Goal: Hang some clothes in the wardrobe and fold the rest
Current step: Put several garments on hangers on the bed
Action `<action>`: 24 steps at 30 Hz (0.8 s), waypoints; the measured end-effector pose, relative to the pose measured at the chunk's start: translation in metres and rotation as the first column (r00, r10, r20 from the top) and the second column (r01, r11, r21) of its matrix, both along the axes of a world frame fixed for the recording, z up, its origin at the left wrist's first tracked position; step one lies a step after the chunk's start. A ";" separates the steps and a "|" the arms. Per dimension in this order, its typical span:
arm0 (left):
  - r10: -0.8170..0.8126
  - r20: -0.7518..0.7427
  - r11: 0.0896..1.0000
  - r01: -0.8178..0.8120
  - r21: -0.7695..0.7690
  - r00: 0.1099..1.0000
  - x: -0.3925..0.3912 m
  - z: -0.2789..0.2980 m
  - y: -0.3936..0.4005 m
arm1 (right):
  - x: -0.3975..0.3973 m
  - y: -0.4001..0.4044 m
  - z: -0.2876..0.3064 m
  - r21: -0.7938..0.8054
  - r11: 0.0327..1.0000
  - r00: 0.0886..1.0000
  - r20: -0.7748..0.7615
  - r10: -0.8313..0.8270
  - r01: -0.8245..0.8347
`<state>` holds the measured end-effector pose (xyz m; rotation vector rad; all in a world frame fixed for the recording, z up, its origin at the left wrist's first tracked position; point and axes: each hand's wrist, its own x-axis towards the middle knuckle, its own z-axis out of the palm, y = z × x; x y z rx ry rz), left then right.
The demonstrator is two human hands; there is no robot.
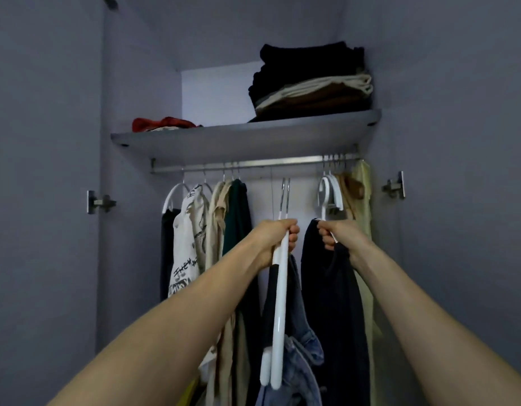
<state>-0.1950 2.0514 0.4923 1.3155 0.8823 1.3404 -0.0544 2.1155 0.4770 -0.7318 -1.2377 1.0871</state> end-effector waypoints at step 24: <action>0.353 -0.169 0.911 -0.297 0.287 0.920 -0.046 0.162 0.372 | -0.056 0.312 0.149 0.239 0.955 0.973 0.103 -0.206 0.176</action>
